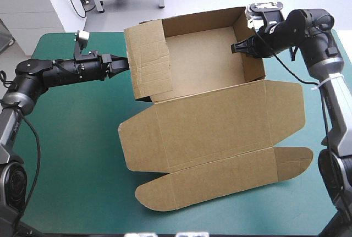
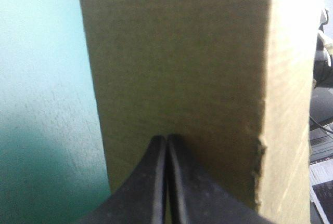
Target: Fold the box
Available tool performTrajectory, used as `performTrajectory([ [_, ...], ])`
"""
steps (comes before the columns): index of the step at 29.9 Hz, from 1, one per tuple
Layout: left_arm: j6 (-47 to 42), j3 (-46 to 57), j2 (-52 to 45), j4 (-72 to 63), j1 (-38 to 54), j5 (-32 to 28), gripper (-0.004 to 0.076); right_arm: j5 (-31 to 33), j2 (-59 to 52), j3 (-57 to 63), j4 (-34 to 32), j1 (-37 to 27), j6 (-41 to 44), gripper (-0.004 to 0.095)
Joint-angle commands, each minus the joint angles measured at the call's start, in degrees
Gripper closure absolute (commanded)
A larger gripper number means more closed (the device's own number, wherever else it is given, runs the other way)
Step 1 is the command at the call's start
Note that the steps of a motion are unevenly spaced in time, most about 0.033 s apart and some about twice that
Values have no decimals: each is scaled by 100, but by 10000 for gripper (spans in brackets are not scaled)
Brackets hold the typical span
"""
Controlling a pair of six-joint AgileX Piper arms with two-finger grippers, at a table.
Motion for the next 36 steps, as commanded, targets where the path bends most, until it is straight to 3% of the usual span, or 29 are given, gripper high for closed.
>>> performTrajectory([
  [1,146,-316,-299,-277,-12,582,699,-309,-269,-160,111,-21,35,927],
  [3,161,-386,-299,-130,-12,582,633,-309,-269,-160,111,-21,35,927],
  [9,161,-398,-387,-128,-12,582,302,-309,-269,-160,-24,-21,35,927],
  [11,97,-398,-400,-128,-12,582,243,-309,-269,-160,-46,-21,45,927],
  [36,-198,-398,-521,-216,-478,582,230,-379,-269,-160,-162,-21,45,927],
])
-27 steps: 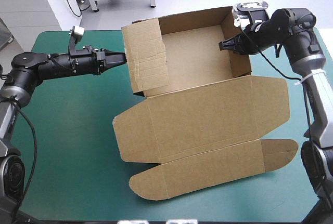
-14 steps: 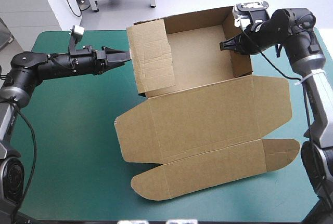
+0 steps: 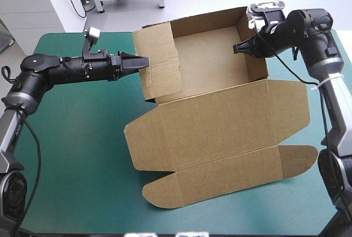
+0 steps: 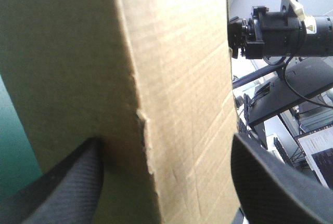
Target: Fold the box
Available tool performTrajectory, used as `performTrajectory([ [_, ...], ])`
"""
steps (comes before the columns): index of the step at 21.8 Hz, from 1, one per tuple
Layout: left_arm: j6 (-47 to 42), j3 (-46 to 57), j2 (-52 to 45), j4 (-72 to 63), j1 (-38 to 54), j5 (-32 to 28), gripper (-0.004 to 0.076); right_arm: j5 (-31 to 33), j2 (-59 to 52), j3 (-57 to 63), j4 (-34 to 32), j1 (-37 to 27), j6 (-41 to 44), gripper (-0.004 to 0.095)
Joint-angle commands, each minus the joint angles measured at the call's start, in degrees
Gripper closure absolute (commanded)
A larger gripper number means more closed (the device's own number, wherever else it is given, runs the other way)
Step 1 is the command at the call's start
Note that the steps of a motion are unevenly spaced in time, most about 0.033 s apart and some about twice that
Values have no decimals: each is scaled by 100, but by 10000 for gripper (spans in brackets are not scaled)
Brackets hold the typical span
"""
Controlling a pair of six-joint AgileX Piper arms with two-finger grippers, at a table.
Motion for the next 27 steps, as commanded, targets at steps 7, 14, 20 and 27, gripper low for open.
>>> performTrajectory([
  [7,-49,-179,-283,-427,-28,506,230,-379,-269,-160,151,16,42,921],
  [14,-565,-179,-319,617,-307,-291,230,-702,-281,-200,-1545,1026,996,917],
  [20,-1637,-154,-537,2031,-761,-2250,230,-586,-341,-656,-2433,1807,1462,917],
  [27,-1635,-113,-545,2125,-828,-2915,230,-242,-377,-937,-2931,2182,1579,917],
])
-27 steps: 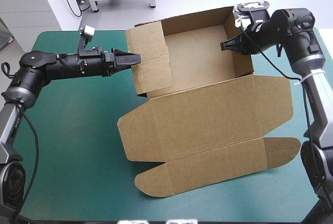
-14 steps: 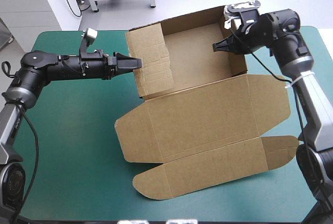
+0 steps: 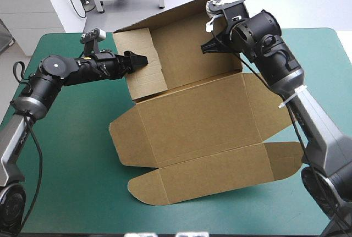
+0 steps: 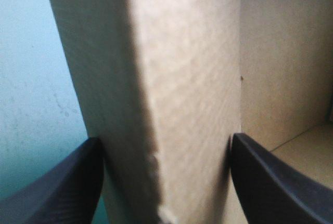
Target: Fold the box
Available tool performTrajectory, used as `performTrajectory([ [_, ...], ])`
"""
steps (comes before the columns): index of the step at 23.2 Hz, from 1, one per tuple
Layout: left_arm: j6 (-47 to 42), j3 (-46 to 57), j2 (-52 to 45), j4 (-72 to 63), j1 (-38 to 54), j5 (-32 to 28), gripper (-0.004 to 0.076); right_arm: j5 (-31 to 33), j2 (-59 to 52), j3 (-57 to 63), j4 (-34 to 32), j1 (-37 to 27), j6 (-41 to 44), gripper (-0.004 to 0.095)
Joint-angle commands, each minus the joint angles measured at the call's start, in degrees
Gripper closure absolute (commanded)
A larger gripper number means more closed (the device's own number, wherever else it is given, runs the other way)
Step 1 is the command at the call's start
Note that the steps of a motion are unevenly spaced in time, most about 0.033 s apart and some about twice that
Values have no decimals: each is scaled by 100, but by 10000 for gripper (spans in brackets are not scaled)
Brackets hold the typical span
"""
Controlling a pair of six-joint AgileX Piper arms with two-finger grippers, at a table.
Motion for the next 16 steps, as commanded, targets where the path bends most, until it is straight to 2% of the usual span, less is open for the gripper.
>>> performTrajectory([
  [1,27,-170,-253,-290,-50,-250,234,-223,-360,-217,-58,60,15,917],
  [3,49,-170,-253,-290,-50,-250,261,-209,-360,-217,-80,81,15,917],
  [4,109,-170,-253,-290,-55,-250,315,-209,-360,-217,-80,81,24,918],
  [5,150,-170,-253,-290,-82,-260,389,-209,-360,-217,-80,81,56,918],
  [7,180,-170,-253,-290,-136,-309,658,-209,-360,-217,-85,81,78,918],
  [8,207,-170,-253,-277,-164,-343,724,-209,-360,-217,-85,81,89,917],
  [13,80,-224,-335,149,-434,-562,731,231,-348,-217,-144,81,290,918],
  [15,-742,-465,-338,1274,-676,-631,731,374,-302,-205,-228,60,378,919],
  [16,-1555,-723,-275,2432,-898,-506,731,374,-266,-194,-72,-18,421,919],
])
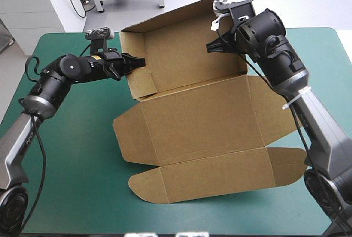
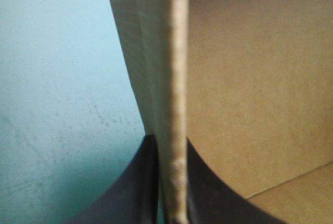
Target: Fold the box
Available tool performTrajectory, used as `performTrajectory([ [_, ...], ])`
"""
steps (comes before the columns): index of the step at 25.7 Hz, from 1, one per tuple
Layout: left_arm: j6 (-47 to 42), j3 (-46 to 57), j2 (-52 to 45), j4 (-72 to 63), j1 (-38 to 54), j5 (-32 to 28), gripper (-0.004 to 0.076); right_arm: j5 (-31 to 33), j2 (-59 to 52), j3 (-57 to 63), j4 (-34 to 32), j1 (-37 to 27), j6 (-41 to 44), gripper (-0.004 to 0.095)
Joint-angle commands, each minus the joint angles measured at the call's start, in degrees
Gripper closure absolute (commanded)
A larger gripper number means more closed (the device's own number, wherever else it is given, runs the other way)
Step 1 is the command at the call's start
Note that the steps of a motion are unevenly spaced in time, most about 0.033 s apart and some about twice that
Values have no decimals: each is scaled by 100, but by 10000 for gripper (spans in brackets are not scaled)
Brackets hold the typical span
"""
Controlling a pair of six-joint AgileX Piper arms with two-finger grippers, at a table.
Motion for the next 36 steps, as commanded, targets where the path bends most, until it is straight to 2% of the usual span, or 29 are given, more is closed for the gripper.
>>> performTrajectory([
  [1,-1476,-747,-202,1690,-521,305,731,-33,-111,-147,573,-209,11,919],
  [2,-1734,-876,-138,2071,-614,434,731,-33,-74,-131,863,-366,-71,919],
  [3,-1984,-1114,-48,2483,-692,734,731,-33,21,-75,1440,-602,-217,919],
  [5,-2039,-1437,173,2556,-716,1152,731,-33,194,162,2112,-1007,-298,920],
  [7,-2052,-1758,507,2556,-716,1688,731,-33,315,451,2472,-1159,-454,919],
  [9,-2052,-2181,986,2582,-716,2442,731,-33,430,738,2453,-1170,-497,919],
  [11,-2106,-2487,1347,2582,-716,2917,731,-33,527,909,2527,-1170,-497,919],
  [13,-2255,-2890,1825,2592,-716,3356,731,-33,635,1166,2526,-1170,-506,919],
  [16,-2319,-3232,2183,2651,-716,3707,731,-33,733,1335,2553,-1222,-588,923],
  [25,-2601,-3333,2584,2692,-716,3753,731,-33,1142,1397,2553,-1263,-711,923],
  [29,-2319,-3333,2595,2686,-716,3753,730,-33,1142,1397,2553,-1285,-882,910],
  [32,-2218,-3333,2595,2676,-716,3753,711,-33,1142,1397,2632,-1324,-1046,806],
  [34,-2218,-3333,2595,2676,-716,3753,645,-33,1142,1397,2621,-1338,-1036,673],
  [36,-2218,-3333,2595,2673,-716,3753,539,-33,1142,1397,2581,-1338,-1036,524],
])
